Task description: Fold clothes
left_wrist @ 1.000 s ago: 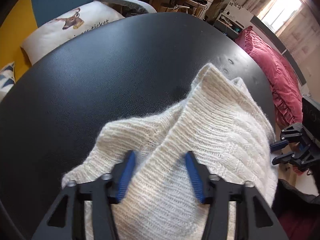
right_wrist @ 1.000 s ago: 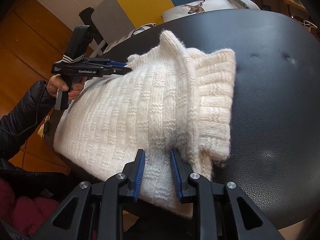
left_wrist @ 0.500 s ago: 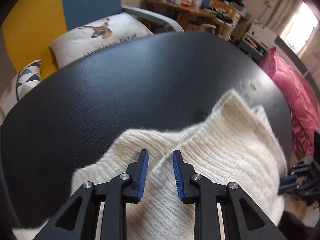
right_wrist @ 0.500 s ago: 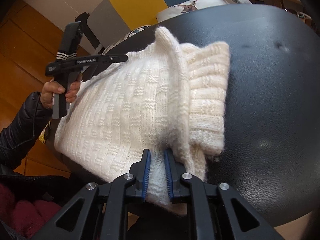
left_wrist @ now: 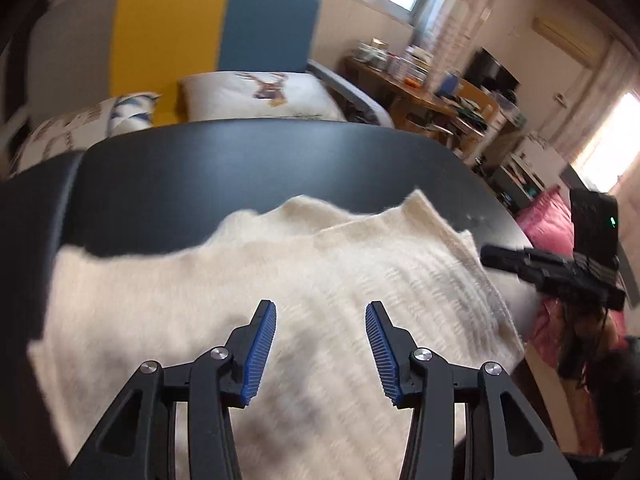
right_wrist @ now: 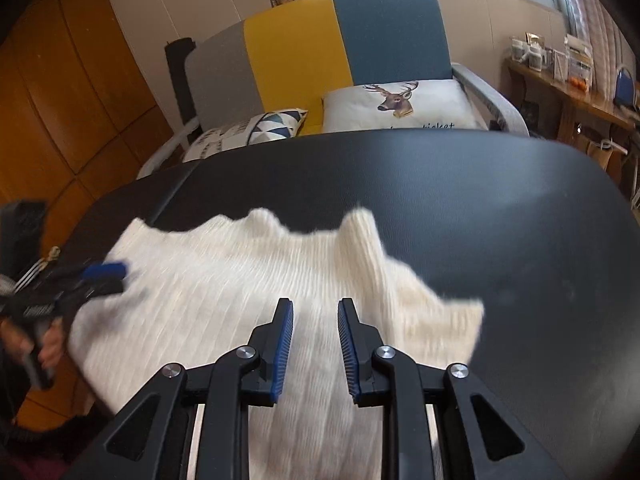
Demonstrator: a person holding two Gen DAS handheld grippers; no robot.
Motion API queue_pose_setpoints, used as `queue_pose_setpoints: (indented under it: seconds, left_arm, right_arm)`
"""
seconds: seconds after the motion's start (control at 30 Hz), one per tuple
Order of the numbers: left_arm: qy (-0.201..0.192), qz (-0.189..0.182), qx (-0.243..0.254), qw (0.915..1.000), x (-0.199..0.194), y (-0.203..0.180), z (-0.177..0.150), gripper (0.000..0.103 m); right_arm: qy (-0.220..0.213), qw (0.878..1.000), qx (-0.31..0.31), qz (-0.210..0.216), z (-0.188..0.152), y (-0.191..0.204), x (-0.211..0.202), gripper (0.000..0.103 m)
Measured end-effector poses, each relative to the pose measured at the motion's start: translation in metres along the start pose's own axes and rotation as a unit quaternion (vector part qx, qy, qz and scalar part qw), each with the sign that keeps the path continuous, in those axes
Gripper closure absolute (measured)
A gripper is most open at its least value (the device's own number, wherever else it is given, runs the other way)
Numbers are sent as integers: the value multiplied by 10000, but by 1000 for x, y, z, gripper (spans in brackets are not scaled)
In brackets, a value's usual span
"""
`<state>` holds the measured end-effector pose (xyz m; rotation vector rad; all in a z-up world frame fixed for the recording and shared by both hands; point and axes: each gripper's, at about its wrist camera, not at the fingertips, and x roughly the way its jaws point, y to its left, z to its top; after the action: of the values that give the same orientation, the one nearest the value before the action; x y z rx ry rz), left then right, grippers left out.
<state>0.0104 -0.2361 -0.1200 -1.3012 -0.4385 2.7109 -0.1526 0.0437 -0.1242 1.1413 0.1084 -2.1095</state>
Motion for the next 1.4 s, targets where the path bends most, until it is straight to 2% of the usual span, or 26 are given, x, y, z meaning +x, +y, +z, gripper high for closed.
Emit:
queue_pose_setpoints:
  seconds: [0.07, 0.17, 0.23, 0.3, 0.37, 0.5, 0.6, 0.7, 0.77, 0.83, 0.93, 1.07, 1.2, 1.27, 1.33, 1.4]
  left_arm:
    - [-118, 178, -296, 9993, -12, 18, -15, 55]
    - [-242, 519, -769, 9954, -23, 55, -29, 53]
    - [-162, 749, -1125, 9907, -22, 79, -40, 53]
    - [-69, 909, -1349, 9867, -19, 98, -51, 53]
    - [-120, 787, -1466, 9860, -18, 108, -61, 54]
    - [-210, 829, -1403, 9864, -17, 104, -63, 54]
    - [-334, 576, -1685, 9835, -26, 109, -64, 54]
    - [-579, 158, -2123, 9754, -55, 124, -66, 53]
    - [-757, 175, -2336, 9692, -78, 138, -74, 52]
    - [-841, 195, -2518, 9639, -98, 153, -86, 52]
    - [-799, 314, -2576, 9624, -115, 163, -111, 52]
    - [-614, 256, -2671, 9614, -113, 165, -139, 51]
    - [-665, -170, -2876, 9553, -107, 165, -147, 48]
    - [-660, -534, -3020, 9495, -99, 170, -145, 38]
    - [-590, -847, -3167, 9429, -89, 179, -141, 35]
    - [-394, -936, -3161, 9433, -78, 186, -134, 35]
  right_arm:
    - [219, 9997, 98, -88, 15, -10, 22, 80]
    - [632, 9968, 325, -363, 18, -25, 54, 80]
    - [837, 9941, 448, -528, 16, -34, 69, 81]
    - [799, 9938, 558, -530, 11, -40, 72, 83]
    - [733, 9938, 656, -522, 8, -43, 71, 83]
    - [636, 9940, 490, -739, 4, -36, 73, 83]
    - [563, 9938, 340, -897, 3, -30, 73, 83]
    - [545, 9944, 406, -809, 3, -35, 71, 82]
    - [511, 9940, 530, -804, 4, -36, 61, 82]
    - [208, 9949, 557, -815, 4, -32, 41, 80]
    - [-97, 9955, 796, -499, -11, -33, 7, 79]
    - [-287, 9906, 1335, -120, -44, -42, -31, 78]
    - [-254, 9890, 1450, -145, -79, -38, -53, 78]
    - [-211, 9894, 1422, -199, -91, -31, -60, 78]
    - [-157, 9900, 1396, -160, -96, -24, -61, 78]
    - [-79, 9909, 1344, -62, -97, -17, -57, 78]
